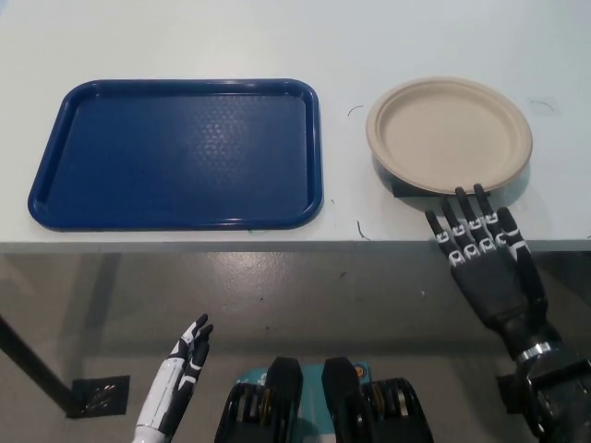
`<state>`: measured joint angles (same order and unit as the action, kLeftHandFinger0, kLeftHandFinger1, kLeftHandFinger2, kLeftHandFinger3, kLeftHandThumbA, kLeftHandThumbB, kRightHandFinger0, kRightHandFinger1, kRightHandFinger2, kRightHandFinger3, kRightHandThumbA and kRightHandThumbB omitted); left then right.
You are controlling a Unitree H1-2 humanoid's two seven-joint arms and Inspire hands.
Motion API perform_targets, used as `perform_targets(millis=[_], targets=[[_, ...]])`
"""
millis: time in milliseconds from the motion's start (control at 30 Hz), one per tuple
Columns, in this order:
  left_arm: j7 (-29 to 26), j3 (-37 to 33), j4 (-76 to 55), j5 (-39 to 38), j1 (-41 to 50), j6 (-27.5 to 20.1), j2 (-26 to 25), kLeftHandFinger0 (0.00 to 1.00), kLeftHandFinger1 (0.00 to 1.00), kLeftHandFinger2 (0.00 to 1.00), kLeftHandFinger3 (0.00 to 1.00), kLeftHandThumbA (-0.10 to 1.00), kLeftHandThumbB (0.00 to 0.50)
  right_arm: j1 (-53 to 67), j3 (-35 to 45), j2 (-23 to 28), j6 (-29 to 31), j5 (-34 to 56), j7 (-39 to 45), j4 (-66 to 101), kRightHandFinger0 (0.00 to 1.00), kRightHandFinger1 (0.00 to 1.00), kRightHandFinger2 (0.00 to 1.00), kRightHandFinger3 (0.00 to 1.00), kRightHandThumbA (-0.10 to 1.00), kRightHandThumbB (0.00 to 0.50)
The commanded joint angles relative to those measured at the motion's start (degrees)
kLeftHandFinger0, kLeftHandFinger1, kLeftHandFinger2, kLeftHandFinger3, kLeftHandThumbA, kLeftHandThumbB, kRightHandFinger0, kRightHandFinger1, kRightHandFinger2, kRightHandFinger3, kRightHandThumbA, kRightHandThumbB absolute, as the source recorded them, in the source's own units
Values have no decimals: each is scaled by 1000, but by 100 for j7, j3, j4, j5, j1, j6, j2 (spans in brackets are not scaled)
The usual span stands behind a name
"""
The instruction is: Use the right hand to pick up a plate from a leveled surface and place it into a tray on the left side
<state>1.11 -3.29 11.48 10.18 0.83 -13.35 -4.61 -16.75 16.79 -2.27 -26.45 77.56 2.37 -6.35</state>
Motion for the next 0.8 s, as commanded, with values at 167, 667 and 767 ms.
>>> perform_targets(millis=[167, 667, 767], targets=[[-25, 1, -166, 40, -147, 20, -60, 1000, 1000, 1000, 1000, 1000, 59, -446, 179, -138, 151, -265, 54, -212, 1000, 1000, 1000, 1000, 1000, 368], [-23, -4, -161, 70, -214, 96, -86, 1000, 1000, 1000, 1000, 1000, 56, 171, 48, -154, -48, -80, 333, 296, 1000, 1000, 1000, 1000, 1000, 391], [-24, -10, -171, 100, -225, 116, -101, 1000, 1000, 1000, 1000, 1000, 45, 465, -178, -40, -48, 151, 414, 701, 1000, 1000, 1000, 1000, 1000, 398]])
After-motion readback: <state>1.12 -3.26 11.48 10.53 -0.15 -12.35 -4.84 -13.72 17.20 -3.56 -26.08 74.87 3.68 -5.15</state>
